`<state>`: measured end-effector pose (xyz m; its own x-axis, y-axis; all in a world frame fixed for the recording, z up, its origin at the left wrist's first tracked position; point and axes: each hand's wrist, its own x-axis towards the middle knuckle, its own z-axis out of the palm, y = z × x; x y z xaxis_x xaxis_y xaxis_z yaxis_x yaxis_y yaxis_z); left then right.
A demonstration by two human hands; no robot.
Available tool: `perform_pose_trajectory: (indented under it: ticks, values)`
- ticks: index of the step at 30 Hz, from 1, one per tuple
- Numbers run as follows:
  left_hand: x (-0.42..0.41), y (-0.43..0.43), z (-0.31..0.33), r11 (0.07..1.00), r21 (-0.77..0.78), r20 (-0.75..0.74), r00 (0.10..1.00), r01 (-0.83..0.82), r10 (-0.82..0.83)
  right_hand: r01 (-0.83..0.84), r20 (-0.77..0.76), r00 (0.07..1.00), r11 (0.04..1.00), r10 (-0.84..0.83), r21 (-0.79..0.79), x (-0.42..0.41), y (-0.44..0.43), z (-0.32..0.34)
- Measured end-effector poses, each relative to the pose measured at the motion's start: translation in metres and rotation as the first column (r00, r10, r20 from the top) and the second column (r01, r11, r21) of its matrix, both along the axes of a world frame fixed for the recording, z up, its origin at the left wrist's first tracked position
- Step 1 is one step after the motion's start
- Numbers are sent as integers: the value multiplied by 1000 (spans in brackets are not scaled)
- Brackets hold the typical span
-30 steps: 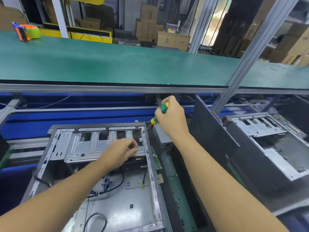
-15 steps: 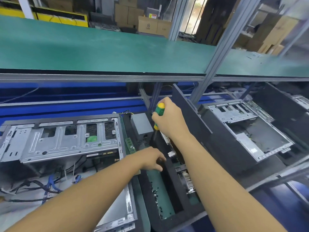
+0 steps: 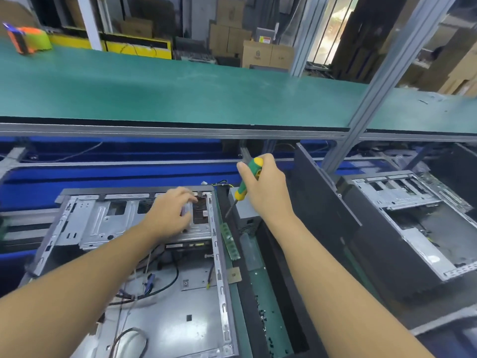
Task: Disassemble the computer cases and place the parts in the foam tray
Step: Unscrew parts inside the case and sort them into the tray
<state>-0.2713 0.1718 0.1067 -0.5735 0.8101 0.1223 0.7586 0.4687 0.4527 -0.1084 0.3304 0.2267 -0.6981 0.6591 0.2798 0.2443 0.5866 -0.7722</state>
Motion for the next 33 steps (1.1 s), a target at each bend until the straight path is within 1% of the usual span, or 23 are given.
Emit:
perform_pose_trajectory:
  ticks: [2,3,7,12,17,22,33]
  values:
    - [-3,-7,-11,999,-38,15,1000,4,-4,-17,7,1000,1000,17,-16,-11,-6,-5]
    - [-2,-6,-16,999,-32,19,1000,2,-1,-30,2,1000,999,31,-33,-16,-9,-8]
    - [7,11,-26,996,75,49,998,-54,50,-96,27,995,994,97,-55,-28,-14,-25]
    - [7,19,-37,987,102,7,993,-121,121,-82,-18,997,994,81,-73,-39,-7,-39]
    - [3,24,-39,982,110,16,988,-156,155,-82,19,996,995,83,-55,-49,-4,-45]
    - [0,23,-39,980,129,60,987,-153,146,-72,14,997,996,73,-52,-52,1,-44]
    - [2,22,-38,979,129,65,986,-158,151,-116,38,992,993,116,-4,-53,-1,-44]
